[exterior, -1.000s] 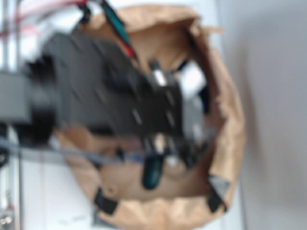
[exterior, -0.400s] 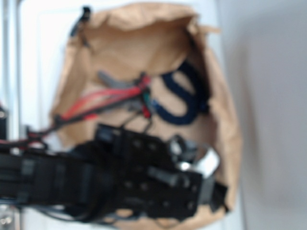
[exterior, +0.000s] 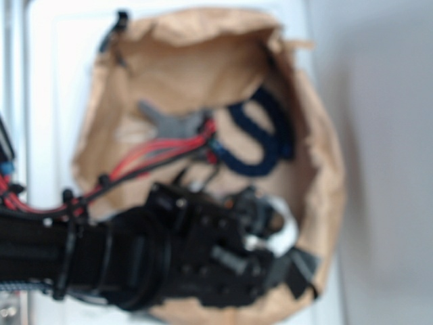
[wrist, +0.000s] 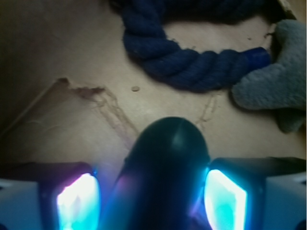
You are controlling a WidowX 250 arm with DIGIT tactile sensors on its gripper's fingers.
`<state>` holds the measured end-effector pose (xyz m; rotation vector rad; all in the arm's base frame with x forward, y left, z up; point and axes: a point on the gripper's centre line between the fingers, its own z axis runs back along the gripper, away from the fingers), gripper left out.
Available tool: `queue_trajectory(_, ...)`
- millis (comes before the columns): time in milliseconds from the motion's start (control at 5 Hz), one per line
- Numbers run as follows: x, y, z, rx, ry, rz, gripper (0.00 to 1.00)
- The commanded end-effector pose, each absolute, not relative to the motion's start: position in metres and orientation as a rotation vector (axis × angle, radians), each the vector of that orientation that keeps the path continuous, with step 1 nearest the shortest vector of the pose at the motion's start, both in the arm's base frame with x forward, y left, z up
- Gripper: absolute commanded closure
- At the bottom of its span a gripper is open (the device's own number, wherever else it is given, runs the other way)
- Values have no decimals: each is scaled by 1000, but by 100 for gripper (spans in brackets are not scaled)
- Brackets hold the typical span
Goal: Grab the plastic pickle.
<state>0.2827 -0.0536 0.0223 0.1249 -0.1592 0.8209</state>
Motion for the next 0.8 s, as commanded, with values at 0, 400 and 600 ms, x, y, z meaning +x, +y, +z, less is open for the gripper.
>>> queue_trajectory(0, 305, -27, 88, 25, -85, 843, 100)
queue_trajectory(400, 290, 5, 169, -74, -34, 579, 100)
queue_trajectory(600, 264, -2, 193, -37, -193, 329, 100)
